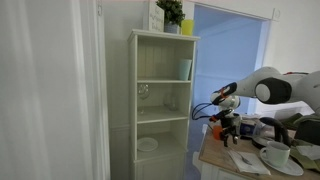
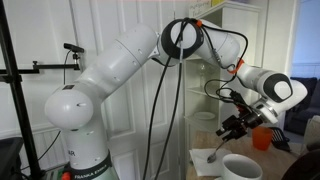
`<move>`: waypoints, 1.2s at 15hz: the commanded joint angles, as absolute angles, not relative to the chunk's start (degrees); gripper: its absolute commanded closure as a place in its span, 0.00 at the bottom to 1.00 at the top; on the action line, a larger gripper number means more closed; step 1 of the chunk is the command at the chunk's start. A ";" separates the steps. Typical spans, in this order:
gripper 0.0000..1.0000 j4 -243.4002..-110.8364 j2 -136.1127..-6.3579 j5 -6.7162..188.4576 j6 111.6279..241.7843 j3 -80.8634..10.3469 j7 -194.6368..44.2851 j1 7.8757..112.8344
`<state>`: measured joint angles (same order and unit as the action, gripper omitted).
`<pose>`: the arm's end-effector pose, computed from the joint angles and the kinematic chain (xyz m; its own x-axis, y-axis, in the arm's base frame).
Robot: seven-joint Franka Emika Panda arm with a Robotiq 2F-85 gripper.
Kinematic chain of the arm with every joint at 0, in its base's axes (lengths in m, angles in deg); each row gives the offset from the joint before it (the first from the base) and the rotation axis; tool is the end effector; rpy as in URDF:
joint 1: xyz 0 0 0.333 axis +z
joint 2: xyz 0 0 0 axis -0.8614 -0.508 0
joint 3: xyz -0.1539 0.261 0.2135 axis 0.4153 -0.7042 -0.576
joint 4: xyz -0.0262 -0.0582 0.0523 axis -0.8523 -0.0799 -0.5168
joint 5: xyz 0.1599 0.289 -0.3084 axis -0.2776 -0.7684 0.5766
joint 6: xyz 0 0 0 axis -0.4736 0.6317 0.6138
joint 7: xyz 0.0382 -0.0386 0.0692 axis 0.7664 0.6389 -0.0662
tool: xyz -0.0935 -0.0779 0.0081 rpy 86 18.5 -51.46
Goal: Take the spoon out of the teacup and put it on the paper towel
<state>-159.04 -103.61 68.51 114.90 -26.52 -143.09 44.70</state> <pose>0.6706 -0.2586 0.2050 -0.3457 -0.8738 -0.3420 -0.7300 0.0214 0.6831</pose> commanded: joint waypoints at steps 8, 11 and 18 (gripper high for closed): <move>0.07 -159.66 -102.78 67.59 121.09 -26.53 -145.17 44.93; 0.00 -161.24 -101.27 67.87 124.15 -26.46 -145.13 45.34; 0.00 -168.93 -93.04 69.67 127.98 -26.23 -143.98 47.13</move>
